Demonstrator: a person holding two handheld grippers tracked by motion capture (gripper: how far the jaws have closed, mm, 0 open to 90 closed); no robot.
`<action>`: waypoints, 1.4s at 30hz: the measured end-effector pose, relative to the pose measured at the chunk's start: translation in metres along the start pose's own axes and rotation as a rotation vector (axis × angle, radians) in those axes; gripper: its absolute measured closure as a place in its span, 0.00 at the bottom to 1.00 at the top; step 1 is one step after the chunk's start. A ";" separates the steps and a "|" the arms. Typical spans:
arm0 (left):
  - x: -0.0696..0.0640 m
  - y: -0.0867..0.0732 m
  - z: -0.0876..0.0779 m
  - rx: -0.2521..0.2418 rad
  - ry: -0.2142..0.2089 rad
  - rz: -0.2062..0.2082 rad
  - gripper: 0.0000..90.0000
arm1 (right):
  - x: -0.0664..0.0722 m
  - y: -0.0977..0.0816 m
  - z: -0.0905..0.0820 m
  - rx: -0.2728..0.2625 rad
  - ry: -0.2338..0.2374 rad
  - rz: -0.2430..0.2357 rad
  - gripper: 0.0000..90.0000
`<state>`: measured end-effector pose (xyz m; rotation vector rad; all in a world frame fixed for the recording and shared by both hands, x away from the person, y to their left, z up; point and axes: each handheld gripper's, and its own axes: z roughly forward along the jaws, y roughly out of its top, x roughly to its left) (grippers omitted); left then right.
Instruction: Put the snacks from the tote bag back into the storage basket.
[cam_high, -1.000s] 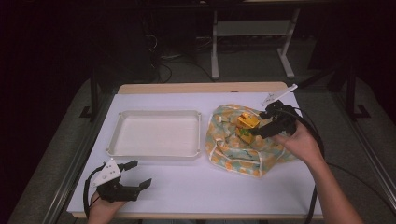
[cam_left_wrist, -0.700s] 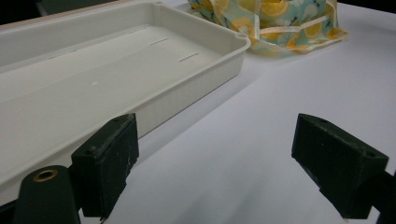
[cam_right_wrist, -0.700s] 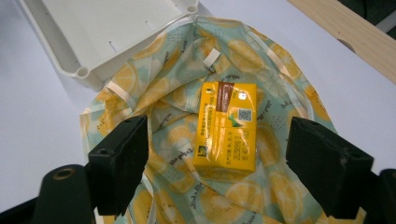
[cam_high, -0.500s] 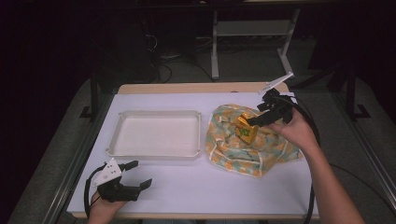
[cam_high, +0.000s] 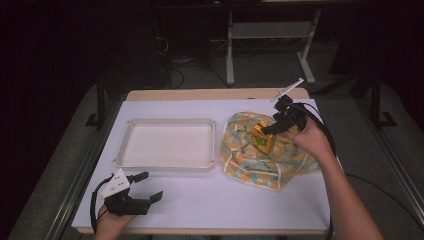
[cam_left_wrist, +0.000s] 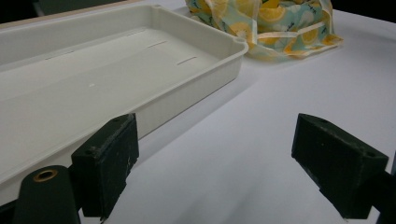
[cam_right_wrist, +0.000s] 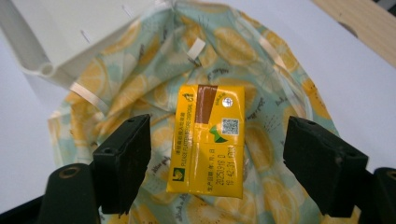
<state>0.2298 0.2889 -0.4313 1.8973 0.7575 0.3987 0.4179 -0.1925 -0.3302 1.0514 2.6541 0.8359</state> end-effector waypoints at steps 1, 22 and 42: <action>0.000 0.000 0.000 0.002 0.002 0.002 0.16 | 0.002 0.001 0.005 0.023 -0.009 -0.015 0.25; -0.001 0.000 0.004 0.020 0.007 0.015 0.16 | 0.009 0.006 0.028 0.128 -0.059 -0.027 0.33; 0.000 0.000 0.002 0.023 0.016 0.021 0.17 | 0.017 0.008 0.035 0.171 -0.111 -0.062 0.43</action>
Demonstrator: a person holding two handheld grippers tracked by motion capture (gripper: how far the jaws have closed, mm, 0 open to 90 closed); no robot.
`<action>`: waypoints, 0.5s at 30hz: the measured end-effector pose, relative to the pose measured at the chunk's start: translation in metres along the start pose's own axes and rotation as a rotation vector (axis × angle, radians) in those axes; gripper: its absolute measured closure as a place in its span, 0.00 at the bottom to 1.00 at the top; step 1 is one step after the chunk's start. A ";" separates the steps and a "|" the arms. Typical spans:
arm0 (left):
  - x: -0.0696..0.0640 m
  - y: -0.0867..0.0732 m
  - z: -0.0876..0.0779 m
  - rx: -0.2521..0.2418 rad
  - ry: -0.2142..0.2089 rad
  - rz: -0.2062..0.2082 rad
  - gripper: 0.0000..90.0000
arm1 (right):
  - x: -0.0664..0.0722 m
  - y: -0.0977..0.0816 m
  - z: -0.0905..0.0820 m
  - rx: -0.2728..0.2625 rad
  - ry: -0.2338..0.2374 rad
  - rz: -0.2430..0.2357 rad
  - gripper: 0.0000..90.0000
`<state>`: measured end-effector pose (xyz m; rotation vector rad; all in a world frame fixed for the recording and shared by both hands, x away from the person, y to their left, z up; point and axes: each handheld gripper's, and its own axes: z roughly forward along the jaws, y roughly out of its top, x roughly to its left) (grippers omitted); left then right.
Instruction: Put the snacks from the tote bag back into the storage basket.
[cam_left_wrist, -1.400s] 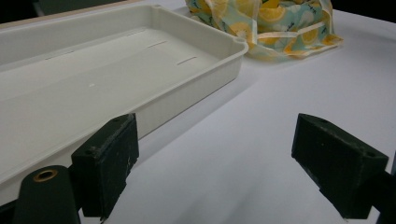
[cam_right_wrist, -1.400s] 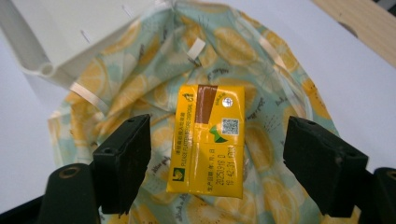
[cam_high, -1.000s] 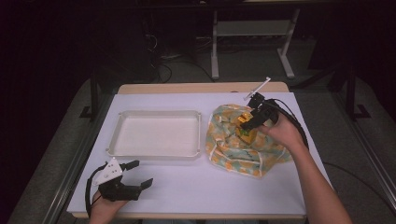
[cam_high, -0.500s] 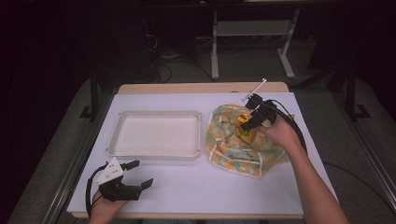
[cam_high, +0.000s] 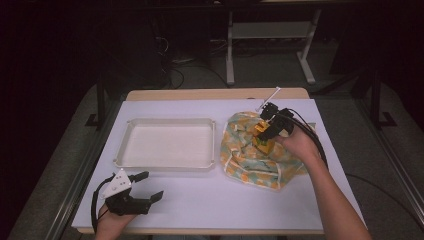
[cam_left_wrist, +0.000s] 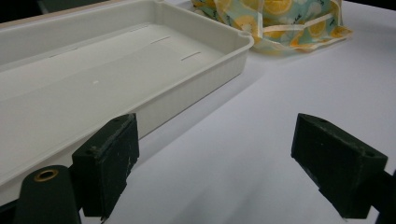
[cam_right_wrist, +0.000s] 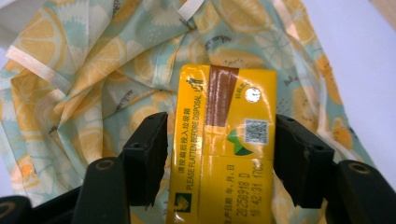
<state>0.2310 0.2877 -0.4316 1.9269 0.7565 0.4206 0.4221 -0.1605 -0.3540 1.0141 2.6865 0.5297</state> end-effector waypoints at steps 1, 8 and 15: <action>0.000 0.000 0.000 0.000 0.001 0.001 0.17 | 0.000 0.000 0.002 0.006 0.003 -0.001 0.43; 0.000 0.000 0.000 -0.003 0.004 -0.006 0.17 | -0.002 -0.003 0.004 -0.008 -0.005 0.001 0.49; -0.001 0.000 0.001 0.002 0.001 -0.003 0.17 | -0.002 -0.006 0.004 -0.024 0.009 0.007 0.53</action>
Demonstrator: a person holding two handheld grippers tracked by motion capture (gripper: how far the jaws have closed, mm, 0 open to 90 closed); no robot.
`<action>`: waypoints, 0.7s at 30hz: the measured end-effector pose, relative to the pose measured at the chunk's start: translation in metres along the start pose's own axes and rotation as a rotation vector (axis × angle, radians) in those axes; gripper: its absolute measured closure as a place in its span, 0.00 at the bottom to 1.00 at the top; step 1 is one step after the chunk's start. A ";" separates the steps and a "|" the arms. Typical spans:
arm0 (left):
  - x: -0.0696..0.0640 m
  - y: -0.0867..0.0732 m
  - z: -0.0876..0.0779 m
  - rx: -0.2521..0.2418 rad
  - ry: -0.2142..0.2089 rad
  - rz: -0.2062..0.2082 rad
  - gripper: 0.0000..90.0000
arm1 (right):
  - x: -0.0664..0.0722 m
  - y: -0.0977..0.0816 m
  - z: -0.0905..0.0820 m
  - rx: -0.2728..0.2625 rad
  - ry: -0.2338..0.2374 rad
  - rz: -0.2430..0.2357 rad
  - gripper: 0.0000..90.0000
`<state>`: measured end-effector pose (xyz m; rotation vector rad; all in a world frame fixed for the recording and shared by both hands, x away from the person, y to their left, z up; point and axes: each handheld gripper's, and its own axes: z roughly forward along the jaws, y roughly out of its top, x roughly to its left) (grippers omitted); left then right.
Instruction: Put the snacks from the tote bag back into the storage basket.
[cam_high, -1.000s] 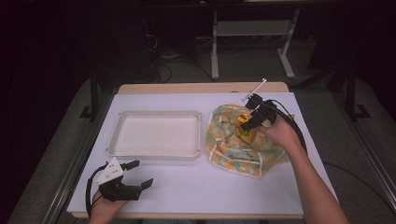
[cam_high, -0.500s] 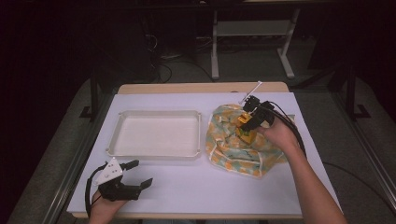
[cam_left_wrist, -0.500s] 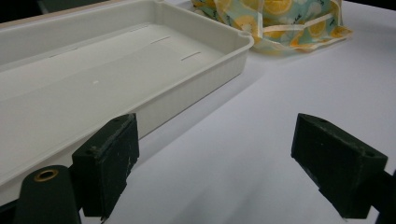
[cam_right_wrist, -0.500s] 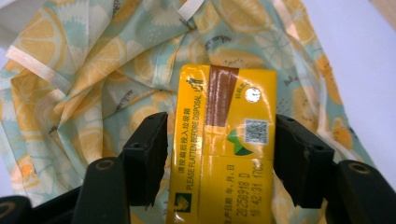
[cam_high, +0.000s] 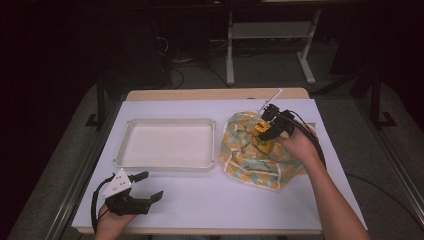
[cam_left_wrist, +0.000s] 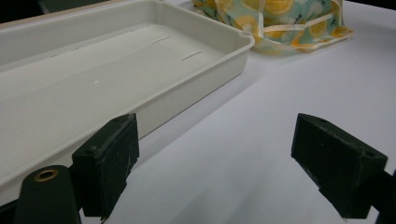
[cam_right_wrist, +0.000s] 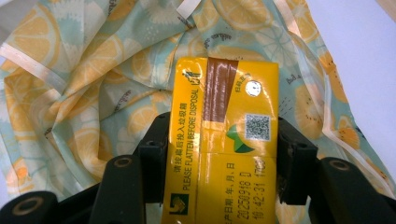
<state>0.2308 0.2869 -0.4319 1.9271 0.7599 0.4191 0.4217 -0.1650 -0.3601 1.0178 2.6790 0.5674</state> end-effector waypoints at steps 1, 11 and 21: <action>0.000 0.000 0.000 0.000 0.000 0.000 0.17 | 0.000 0.000 0.000 0.000 0.000 0.000 0.53; 0.000 0.000 0.000 -0.003 -0.002 -0.001 0.17 | 0.002 0.000 -0.001 0.000 -0.005 -0.019 0.54; 0.001 -0.001 0.000 -0.008 0.003 -0.006 0.17 | 0.000 0.001 -0.002 -0.015 0.012 -0.032 0.55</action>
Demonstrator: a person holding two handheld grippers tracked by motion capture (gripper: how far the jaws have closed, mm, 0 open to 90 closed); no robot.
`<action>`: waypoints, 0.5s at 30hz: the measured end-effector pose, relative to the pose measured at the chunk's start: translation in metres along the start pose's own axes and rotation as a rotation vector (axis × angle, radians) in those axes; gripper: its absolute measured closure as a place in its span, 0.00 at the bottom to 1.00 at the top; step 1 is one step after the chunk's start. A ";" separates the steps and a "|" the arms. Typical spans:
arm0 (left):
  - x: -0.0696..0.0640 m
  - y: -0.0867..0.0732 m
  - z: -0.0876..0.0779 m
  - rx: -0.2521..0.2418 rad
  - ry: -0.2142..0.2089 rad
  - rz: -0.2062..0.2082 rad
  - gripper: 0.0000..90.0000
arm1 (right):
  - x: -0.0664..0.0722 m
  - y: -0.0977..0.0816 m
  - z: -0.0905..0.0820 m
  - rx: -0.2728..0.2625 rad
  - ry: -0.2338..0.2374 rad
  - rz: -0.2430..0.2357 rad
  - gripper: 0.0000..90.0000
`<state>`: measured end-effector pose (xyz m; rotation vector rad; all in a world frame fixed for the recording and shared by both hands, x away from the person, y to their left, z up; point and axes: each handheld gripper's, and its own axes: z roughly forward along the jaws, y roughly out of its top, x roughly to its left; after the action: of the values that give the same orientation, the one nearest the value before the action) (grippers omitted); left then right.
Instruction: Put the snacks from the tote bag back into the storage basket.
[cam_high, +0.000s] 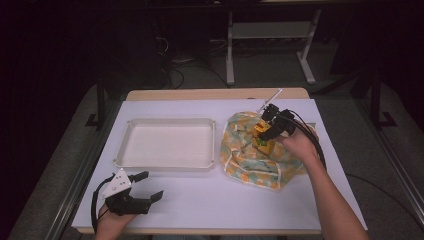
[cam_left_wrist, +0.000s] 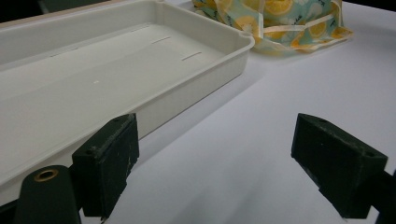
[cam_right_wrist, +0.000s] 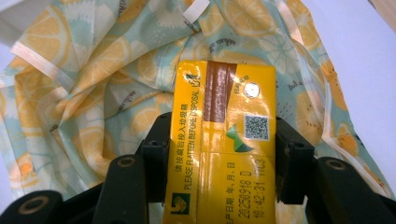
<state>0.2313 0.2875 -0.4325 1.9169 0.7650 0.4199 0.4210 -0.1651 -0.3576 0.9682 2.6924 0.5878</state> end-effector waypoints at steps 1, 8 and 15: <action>0.000 0.000 0.000 0.000 0.000 -0.001 0.17 | 0.000 0.000 0.000 0.000 0.001 0.002 0.55; 0.000 0.000 -0.001 0.000 0.005 0.001 0.17 | 0.000 -0.001 -0.009 -0.010 0.003 -0.011 0.55; 0.000 -0.001 0.000 0.000 0.007 -0.003 0.17 | 0.000 -0.001 -0.020 -0.040 0.013 -0.007 0.55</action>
<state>0.2310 0.2884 -0.4332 1.9154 0.7722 0.4251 0.4136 -0.1710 -0.3400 0.9478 2.6840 0.6458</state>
